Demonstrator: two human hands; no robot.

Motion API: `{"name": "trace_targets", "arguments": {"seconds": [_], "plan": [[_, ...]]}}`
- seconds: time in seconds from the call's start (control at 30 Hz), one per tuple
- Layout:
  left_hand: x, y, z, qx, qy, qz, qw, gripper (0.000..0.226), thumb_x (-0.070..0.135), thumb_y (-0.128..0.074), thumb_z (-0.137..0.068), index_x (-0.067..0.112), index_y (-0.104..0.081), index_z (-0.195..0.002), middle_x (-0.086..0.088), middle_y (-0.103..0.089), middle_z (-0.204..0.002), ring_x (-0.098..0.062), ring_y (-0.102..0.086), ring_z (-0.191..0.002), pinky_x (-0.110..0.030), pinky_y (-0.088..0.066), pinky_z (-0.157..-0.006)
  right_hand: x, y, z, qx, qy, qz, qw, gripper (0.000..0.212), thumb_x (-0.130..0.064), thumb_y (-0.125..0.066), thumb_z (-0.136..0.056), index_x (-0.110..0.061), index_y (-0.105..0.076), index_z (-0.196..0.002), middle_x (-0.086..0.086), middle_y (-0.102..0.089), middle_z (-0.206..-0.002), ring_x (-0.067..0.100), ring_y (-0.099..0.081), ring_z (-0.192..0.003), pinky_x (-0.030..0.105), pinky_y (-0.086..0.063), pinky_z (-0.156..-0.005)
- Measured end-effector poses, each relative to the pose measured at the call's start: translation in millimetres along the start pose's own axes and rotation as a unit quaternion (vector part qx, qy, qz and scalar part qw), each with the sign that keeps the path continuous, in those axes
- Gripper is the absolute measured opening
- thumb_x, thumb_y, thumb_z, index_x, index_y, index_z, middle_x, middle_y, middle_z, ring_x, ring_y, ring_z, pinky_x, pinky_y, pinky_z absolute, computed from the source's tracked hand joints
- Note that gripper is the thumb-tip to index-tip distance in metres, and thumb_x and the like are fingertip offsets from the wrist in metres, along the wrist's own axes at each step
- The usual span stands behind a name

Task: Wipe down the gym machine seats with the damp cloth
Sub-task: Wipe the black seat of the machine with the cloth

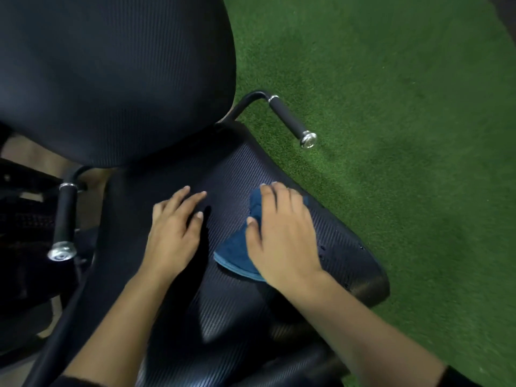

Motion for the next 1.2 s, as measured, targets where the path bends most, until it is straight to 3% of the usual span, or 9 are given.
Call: {"name": "trace_targets", "arguments": {"seconds": [0.1,0.23,0.33,0.43,0.57,0.77,1.0,1.1,1.2], "plan": [[-11,-2,1,-0.014,0.021,-0.018,1.0,0.042,0.021,-0.047,-0.097,0.024,-0.047,-0.139,0.001,-0.033,-0.151,-0.022,-0.025,-0.135,-0.032,-0.024,-0.107,-16,-20,3,-0.029,-0.029,0.047,0.998,0.07,-0.048,-0.048,-0.082,-0.003,-0.045,-0.136,0.02,-0.046,-0.138,0.039,-0.038,-0.131,0.052,-0.034,-0.108],[-15,-11,0,-0.035,0.012,0.007,0.999,0.044,0.025,-0.043,-0.099,0.023,-0.039,-0.143,0.0,-0.024,-0.156,-0.021,-0.012,-0.145,-0.031,-0.01,-0.115,-16,-38,-4,-0.042,-0.04,0.078,0.995,0.08,-0.06,-0.047,-0.079,-0.011,-0.04,-0.141,0.022,-0.04,-0.143,0.043,-0.026,-0.137,0.058,-0.022,-0.112],[-14,-17,-7,-0.033,0.033,0.017,0.999,0.046,0.029,-0.041,-0.1,0.024,-0.035,-0.145,-0.001,-0.019,-0.157,-0.021,-0.006,-0.146,-0.041,-0.009,-0.119,-11,-45,-22,-0.04,-0.047,0.087,0.994,0.084,-0.066,-0.047,-0.075,-0.015,-0.04,-0.141,0.022,-0.037,-0.145,0.044,-0.021,-0.139,0.06,-0.016,-0.112],[-13,-23,-14,-0.03,0.05,-0.001,0.998,0.047,0.036,-0.037,-0.1,0.024,-0.034,-0.146,-0.003,-0.019,-0.157,-0.025,-0.006,-0.146,-0.044,-0.007,-0.118,-3,-49,-52,-0.054,-0.071,0.09,0.992,0.087,-0.067,-0.046,-0.077,-0.016,-0.031,-0.145,0.02,-0.03,-0.149,0.044,-0.017,-0.139,0.06,-0.012,-0.112],[-14,-28,-15,-0.022,0.037,-0.051,0.998,0.059,0.048,-0.025,-0.092,0.024,-0.034,-0.146,-0.006,-0.023,-0.156,-0.029,-0.011,-0.145,-0.047,-0.011,-0.117,15,-43,-95,-0.063,-0.133,0.071,0.987,0.085,-0.072,-0.046,-0.076,-0.021,-0.029,-0.141,0.014,-0.038,-0.136,0.039,-0.036,-0.123,0.052,-0.033,-0.098],[-14,-29,-15,-0.026,0.038,-0.062,0.997,0.06,0.049,-0.024,-0.091,0.025,-0.032,-0.147,-0.006,-0.022,-0.156,-0.029,-0.01,-0.145,-0.048,-0.01,-0.117,48,-26,-79,-0.08,-0.154,0.016,0.985,0.08,-0.076,-0.048,-0.073,-0.031,-0.033,-0.137,0.008,-0.045,-0.126,0.034,-0.047,-0.113,0.041,-0.041,-0.081],[-11,-26,-10,-0.02,0.044,-0.042,0.998,0.052,0.041,-0.036,-0.098,0.025,-0.031,-0.147,-0.009,-0.021,-0.156,-0.031,-0.01,-0.145,-0.051,-0.01,-0.117,114,17,-15,-0.139,-0.209,-0.086,0.964,0.061,-0.077,-0.052,-0.069,-0.035,-0.045,-0.113,0.0,-0.057,-0.105,0.029,-0.056,-0.101,0.039,-0.042,-0.086],[-4,-27,3,-0.01,0.054,-0.03,0.998,0.05,0.035,-0.041,-0.099,0.027,-0.03,-0.147,-0.007,-0.018,-0.157,-0.029,-0.006,-0.146,-0.048,-0.007,-0.118,128,31,23,-0.098,-0.198,-0.1,0.97,0.057,-0.07,-0.057,-0.068,-0.035,-0.048,-0.111,0.0,-0.058,-0.102,0.028,-0.057,-0.098,0.036,-0.044,-0.084],[9,-27,27,0.0,0.05,-0.014,0.999,0.05,0.034,-0.042,-0.099,0.028,-0.031,-0.147,-0.005,-0.016,-0.158,-0.027,-0.005,-0.146,-0.046,-0.006,-0.118,130,34,60,-0.017,-0.144,-0.107,0.984,0.064,-0.064,-0.062,-0.068,-0.03,-0.05,-0.12,-0.001,-0.056,-0.112,0.024,-0.056,-0.102,0.029,-0.039,-0.08]]}}
Point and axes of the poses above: each hand's wrist, its own z-axis away from the middle knuckle, its own y-axis out of the back of the hand, x = y × z, the point moved 1 cm from there along -z, towards the middle knuckle
